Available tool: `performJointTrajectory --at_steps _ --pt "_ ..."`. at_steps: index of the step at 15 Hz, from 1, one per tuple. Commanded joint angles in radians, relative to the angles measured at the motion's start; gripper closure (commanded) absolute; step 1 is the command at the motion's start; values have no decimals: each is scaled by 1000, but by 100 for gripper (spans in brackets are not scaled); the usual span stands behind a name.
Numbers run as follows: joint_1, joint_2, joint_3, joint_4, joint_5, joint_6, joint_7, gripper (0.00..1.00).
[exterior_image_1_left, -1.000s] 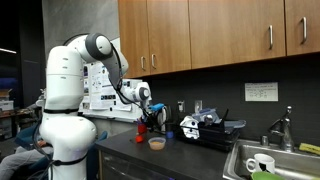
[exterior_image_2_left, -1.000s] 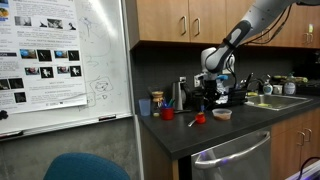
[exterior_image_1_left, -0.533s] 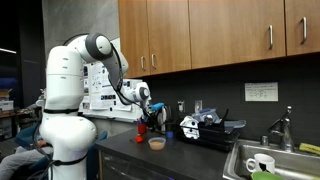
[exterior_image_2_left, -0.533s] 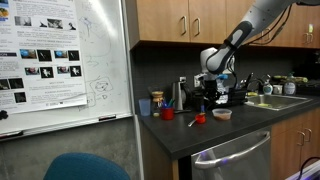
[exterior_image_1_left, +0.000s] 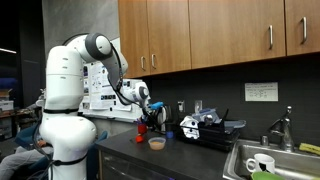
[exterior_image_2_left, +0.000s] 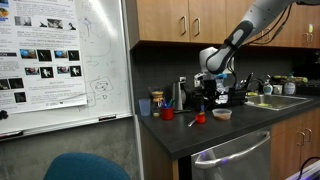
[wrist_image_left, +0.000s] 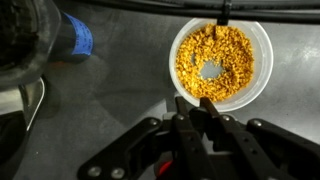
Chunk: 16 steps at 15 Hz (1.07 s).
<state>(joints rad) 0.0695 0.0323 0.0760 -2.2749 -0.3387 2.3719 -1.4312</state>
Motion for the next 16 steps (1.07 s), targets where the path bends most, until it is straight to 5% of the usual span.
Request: performJointTrajectory --at_steps 1,16 --pt "10 -24 8 -2 -46 -7 45 95" --pt "32 -23 34 3 -175 -40 122 95"
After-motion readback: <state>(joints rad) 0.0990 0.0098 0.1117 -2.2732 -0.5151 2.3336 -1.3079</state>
